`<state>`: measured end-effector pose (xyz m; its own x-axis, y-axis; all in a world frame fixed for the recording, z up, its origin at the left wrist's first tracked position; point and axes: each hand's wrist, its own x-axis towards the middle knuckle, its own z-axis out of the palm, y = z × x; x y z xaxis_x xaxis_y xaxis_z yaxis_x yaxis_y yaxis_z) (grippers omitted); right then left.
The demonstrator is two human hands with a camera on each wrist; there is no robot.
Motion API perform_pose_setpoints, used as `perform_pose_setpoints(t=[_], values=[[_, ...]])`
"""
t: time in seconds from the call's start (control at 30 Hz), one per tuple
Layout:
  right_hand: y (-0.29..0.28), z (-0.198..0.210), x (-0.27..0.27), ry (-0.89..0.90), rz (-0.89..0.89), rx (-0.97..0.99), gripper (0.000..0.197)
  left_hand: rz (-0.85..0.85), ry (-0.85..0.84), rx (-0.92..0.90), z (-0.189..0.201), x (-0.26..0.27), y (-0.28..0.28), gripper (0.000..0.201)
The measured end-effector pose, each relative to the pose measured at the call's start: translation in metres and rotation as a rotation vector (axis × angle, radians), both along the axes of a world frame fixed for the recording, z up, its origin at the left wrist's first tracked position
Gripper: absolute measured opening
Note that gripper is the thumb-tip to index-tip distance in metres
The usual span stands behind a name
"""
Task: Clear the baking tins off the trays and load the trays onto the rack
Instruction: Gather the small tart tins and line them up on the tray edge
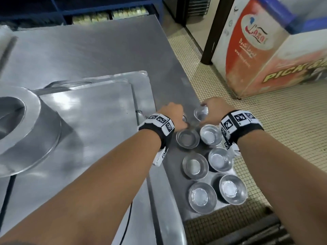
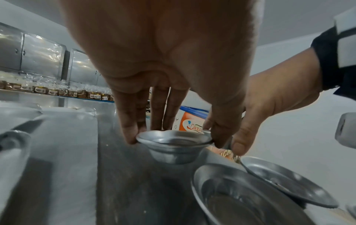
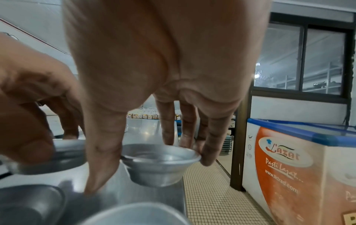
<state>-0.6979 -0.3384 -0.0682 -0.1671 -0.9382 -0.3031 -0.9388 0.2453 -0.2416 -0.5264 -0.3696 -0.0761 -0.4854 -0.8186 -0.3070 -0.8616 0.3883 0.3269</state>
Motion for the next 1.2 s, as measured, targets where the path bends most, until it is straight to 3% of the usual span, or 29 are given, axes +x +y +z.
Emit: perform_pose_setpoints(t=[0.13, 0.23, 0.3, 0.43, 0.53, 0.6, 0.77, 1.0, 1.2], values=[[-0.01, -0.014, -0.003, 0.007, 0.015, -0.018, 0.056, 0.032, -0.018, -0.01, -0.022, -0.014, -0.011, 0.035], [-0.016, -0.023, -0.002, 0.012, 0.001, -0.015, 0.054, 0.03, -0.001, -0.042, -0.036, -0.018, -0.015, 0.026], [-0.018, -0.027, 0.0, 0.026, 0.002, -0.003, 0.058, 0.031, 0.016, -0.063, -0.045, -0.019, -0.017, 0.042], [-0.016, -0.03, 0.004, 0.04, -0.008, 0.01, 0.085, 0.02, 0.054, -0.095, -0.049, -0.012, -0.013, 0.065], [-0.011, -0.022, 0.009, 0.086, -0.008, 0.037, 0.102, 0.035, 0.076, -0.112, -0.041, 0.004, -0.007, 0.061], [-0.007, -0.012, 0.017, 0.122, 0.004, 0.04, 0.097, 0.048, 0.081, -0.139, -0.032, 0.02, -0.003, 0.051], [0.009, 0.02, 0.069, 0.119, 0.059, 0.018, 0.049, 0.124, 0.054, -0.069, -0.002, 0.078, 0.014, 0.032], [0.04, 0.049, 0.198, 0.058, 0.253, 0.08, 0.043, 0.167, -0.049, 0.034, 0.03, 0.203, 0.055, 0.039], [0.066, 0.052, 0.325, 0.021, 0.439, 0.068, 0.039, 0.334, -0.117, 0.065, 0.041, 0.337, 0.101, 0.034]])
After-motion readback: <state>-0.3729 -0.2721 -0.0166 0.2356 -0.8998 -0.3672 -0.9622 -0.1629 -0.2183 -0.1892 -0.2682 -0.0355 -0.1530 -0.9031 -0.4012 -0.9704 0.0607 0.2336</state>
